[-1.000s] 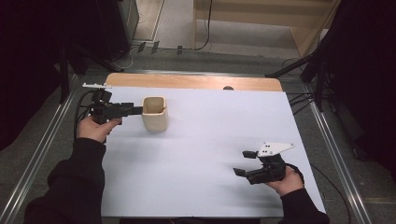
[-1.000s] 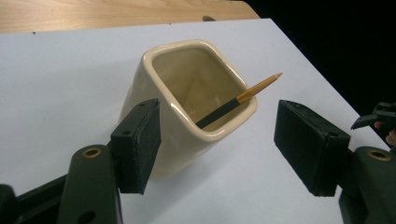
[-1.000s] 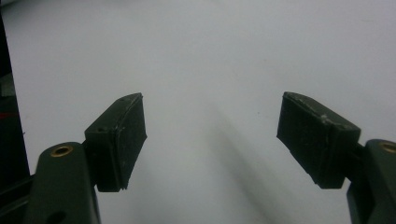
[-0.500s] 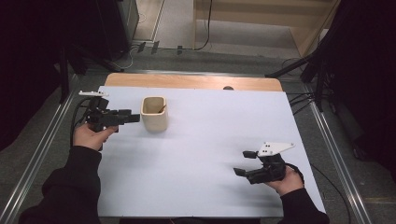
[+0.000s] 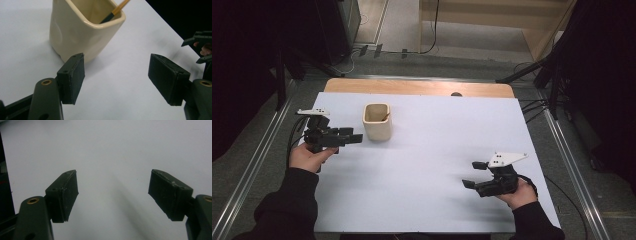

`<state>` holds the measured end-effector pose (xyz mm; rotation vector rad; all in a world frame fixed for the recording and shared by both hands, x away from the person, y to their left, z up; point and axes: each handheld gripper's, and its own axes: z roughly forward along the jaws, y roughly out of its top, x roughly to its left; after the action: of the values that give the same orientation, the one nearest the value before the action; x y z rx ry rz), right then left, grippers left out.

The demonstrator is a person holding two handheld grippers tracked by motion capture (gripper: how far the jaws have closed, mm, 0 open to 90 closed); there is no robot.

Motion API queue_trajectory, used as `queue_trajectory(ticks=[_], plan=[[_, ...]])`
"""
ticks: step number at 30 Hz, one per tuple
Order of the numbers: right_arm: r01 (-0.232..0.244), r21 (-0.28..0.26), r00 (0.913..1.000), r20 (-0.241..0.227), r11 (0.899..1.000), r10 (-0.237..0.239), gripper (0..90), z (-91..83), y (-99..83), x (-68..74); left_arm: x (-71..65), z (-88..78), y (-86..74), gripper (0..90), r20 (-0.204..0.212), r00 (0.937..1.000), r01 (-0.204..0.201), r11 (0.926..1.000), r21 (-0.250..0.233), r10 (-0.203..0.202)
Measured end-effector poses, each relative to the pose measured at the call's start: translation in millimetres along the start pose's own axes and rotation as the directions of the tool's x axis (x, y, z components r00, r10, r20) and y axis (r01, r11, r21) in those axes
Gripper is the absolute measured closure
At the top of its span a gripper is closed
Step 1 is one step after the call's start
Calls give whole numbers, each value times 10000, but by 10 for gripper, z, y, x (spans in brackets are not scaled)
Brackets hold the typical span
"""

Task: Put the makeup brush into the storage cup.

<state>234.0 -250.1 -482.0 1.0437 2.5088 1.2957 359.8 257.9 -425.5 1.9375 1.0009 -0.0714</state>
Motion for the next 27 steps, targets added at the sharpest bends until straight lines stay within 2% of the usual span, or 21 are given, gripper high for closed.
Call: queue_trajectory(ticks=[8, 11, 14, 27], plan=[[-43, -16, 10000, -24, 10000, 43, 243, 0, -3, -1, -37, -11, -155, 301, -109, 9999, -84, 9997, 246, 87], [-51, 21, 10000, -8, 10000, 51, 243, 1, -5, -5, -58, -20, -195, 299, -33, 9998, -183, 9994, 277, 184], [-76, 5, 10000, 29, 10000, 76, 243, 0, -6, -8, -75, -26, -232, 296, 229, 9995, -213, 9995, 223, 208], [-82, 6, 9999, 66, 10000, 81, 243, -4, -9, -14, -214, -15, -358, 282, 216, 9976, -662, 9962, 562, 650]])
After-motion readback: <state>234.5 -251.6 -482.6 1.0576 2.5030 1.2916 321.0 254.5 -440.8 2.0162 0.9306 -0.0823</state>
